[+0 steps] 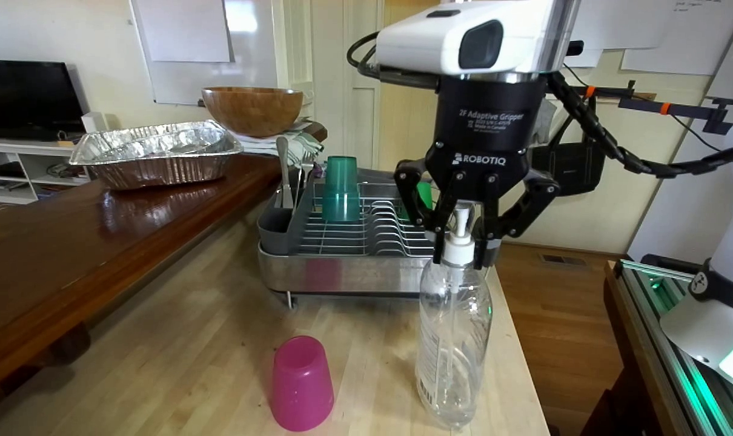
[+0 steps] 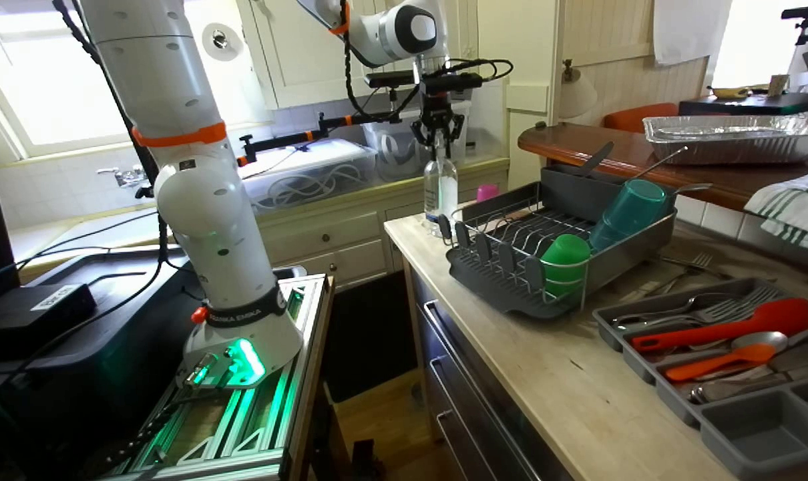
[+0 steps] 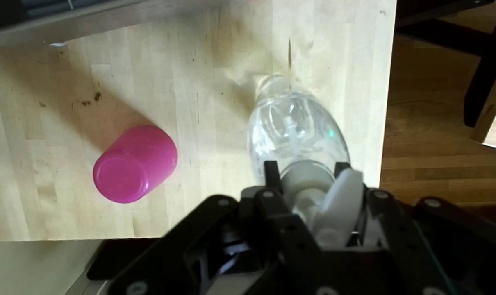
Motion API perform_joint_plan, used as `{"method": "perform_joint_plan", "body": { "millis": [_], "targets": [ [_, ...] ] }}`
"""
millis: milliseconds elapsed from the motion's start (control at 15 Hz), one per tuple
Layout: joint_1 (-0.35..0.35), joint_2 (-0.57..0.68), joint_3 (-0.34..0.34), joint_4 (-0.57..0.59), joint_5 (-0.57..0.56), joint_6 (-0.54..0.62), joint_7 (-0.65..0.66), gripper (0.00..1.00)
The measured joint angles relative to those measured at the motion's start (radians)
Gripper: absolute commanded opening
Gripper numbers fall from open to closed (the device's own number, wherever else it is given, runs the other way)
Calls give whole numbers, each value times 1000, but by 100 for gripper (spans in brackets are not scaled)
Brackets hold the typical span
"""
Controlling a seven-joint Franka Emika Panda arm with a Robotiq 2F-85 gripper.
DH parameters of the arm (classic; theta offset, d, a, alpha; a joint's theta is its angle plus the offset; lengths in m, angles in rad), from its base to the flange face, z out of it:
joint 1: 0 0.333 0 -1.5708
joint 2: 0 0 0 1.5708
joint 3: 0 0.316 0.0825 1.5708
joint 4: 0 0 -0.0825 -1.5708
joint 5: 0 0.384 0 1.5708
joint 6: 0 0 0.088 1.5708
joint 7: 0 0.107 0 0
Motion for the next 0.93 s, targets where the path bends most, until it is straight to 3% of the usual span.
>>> {"method": "perform_joint_plan", "body": {
  "millis": [333,667,933],
  "targets": [
    [-18,-13,-2,0,0,0,6,12],
    [-61,-123,-29,-5,1,-13,93,12],
    [-98,-234,-68,20,-1,-161,181,12]
  ]
}}
